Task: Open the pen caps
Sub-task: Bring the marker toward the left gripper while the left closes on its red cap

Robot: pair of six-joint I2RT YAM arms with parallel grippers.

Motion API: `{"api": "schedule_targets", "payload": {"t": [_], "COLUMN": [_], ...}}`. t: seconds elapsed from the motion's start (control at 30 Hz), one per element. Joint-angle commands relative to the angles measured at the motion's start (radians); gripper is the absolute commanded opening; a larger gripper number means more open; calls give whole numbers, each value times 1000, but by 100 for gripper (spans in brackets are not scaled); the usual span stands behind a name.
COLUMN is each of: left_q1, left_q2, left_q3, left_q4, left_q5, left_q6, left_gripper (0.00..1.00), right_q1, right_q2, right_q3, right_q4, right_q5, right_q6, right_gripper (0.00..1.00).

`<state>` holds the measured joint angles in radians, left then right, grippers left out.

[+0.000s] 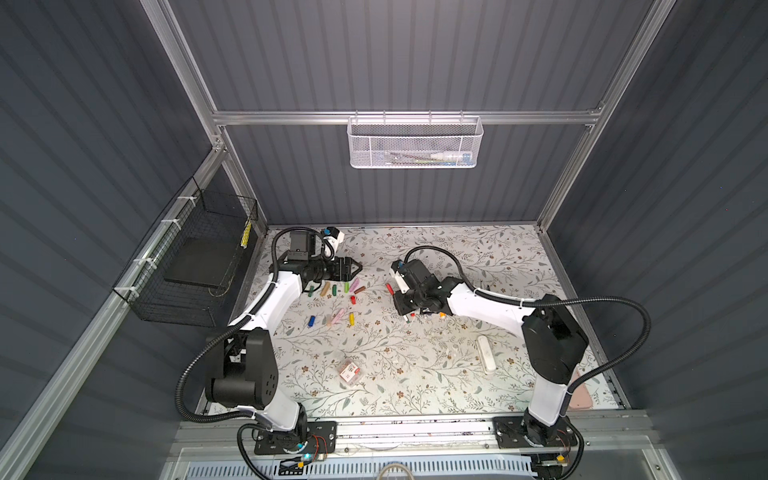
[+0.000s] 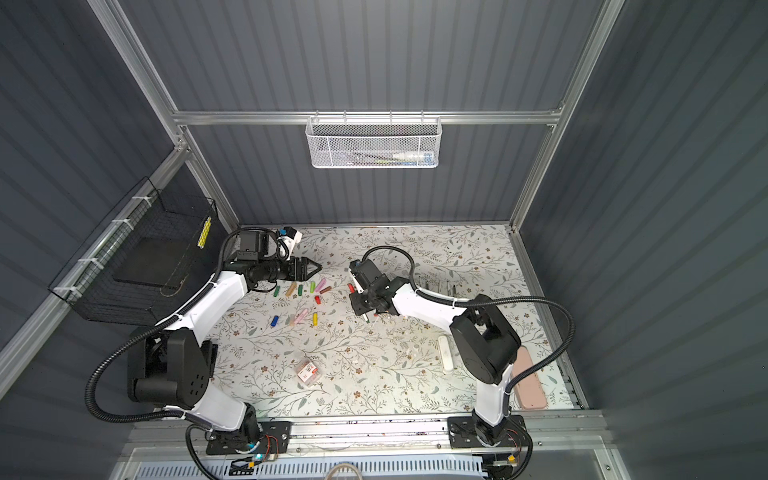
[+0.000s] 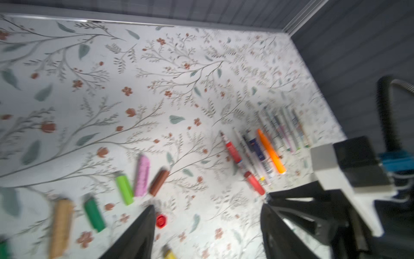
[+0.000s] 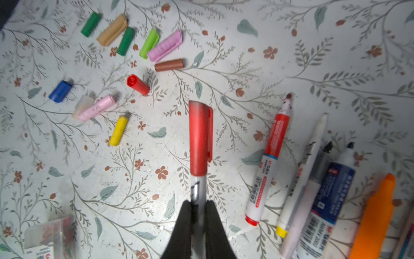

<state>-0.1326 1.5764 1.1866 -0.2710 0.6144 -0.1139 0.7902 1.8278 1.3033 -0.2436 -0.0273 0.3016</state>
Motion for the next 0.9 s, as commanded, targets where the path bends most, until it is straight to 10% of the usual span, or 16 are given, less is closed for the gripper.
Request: {"api": "schedule_targets", "payload": {"t": [0.0,0.2,0.6,0.87], "left_q1": [-12,-18,-104,-105], "left_q2": [-4,-11,79,83], "left_q3": [-93,-253,-204,-193], "left_q4": [298,655,617,637], "left_q5": [242,368,386,392], "left_q6": [-267,-507,-507,-529], "left_gripper": [71,67,57,30], "right_q1": [-9,-11,-10,-8], "right_q2": [-45,-109,-127,-115], "right_q3": [-37,-102,-148,-132], "right_q4": [104,230,360,353], "right_q5": [-38,-123,-201,-207], "right_q6": [48,90,164,170], "right_gripper": [0,0,0,0]}}
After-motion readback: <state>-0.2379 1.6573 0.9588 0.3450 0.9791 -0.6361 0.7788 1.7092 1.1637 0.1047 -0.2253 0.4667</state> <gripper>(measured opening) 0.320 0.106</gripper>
